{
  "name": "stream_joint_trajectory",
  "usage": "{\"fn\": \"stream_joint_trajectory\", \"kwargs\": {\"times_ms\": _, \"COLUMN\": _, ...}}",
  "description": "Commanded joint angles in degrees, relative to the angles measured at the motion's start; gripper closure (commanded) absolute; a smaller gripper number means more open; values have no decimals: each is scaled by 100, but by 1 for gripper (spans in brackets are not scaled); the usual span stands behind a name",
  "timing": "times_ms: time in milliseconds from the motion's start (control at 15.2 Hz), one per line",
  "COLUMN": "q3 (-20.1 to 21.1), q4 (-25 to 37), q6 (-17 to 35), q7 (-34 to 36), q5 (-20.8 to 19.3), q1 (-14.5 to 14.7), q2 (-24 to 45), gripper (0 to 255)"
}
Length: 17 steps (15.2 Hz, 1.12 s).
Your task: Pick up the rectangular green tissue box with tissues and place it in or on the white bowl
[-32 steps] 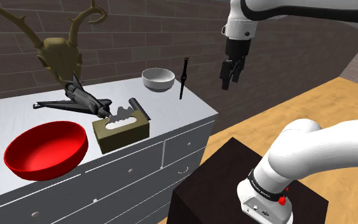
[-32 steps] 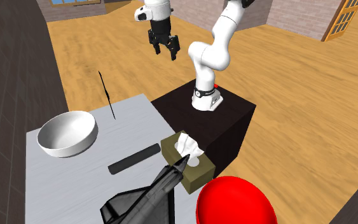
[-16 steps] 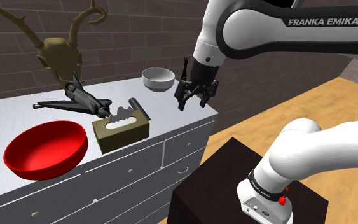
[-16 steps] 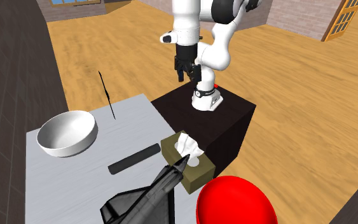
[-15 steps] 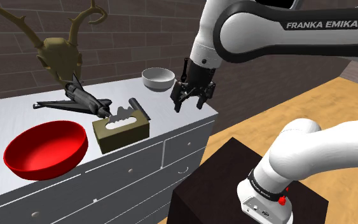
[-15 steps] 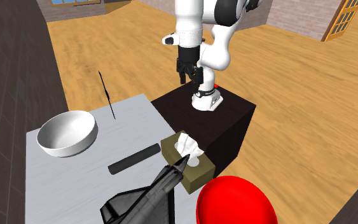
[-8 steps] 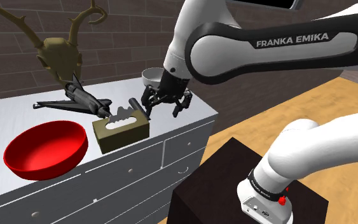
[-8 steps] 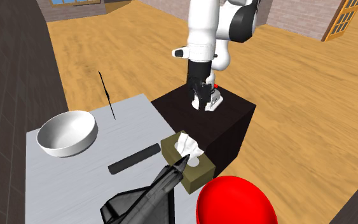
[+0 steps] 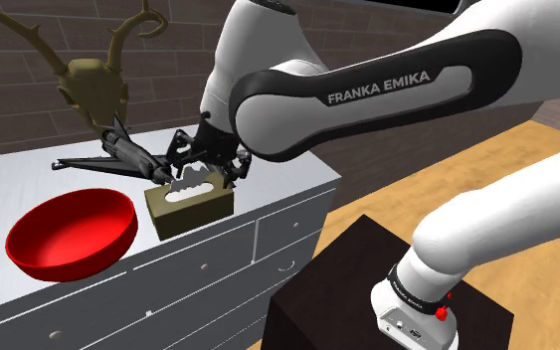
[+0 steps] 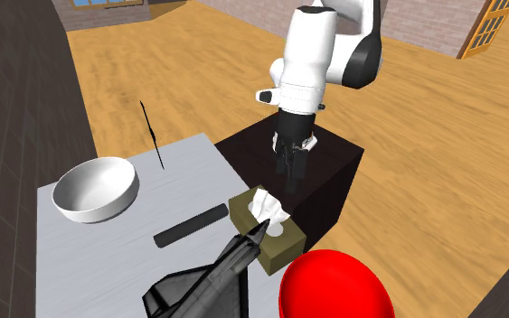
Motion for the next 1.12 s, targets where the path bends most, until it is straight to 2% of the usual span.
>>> {"fn": "stream_joint_trajectory", "kwargs": {"times_ms": 0, "q3": 529, "q4": 352, "q6": 314, "q7": 675, "q5": -375, "q1": -436, "q2": 415, "gripper": 0}}
{"fn": "stream_joint_trajectory", "kwargs": {"times_ms": 66, "q3": 811, "q4": 513, "q6": 448, "q7": 1019, "q5": -612, "q1": -683, "q2": 610, "gripper": 0}}
{"fn": "stream_joint_trajectory", "kwargs": {"times_ms": 132, "q3": 949, "q4": 590, "q6": 505, "q7": 1186, "q5": -735, "q1": -807, "q2": 703, "gripper": 0}}
{"fn": "stream_joint_trajectory", "kwargs": {"times_ms": 594, "q3": 1563, "q4": 532, "q6": 1060, "q7": 1661, "q5": -1412, "q1": -1329, "q2": 1329, "gripper": 0}}
{"fn": "stream_joint_trajectory", "kwargs": {"times_ms": 1056, "q3": 1622, "q4": 530, "q6": 1104, "q7": 1718, "q5": -1495, "q1": -1383, "q2": 1391, "gripper": 0}}
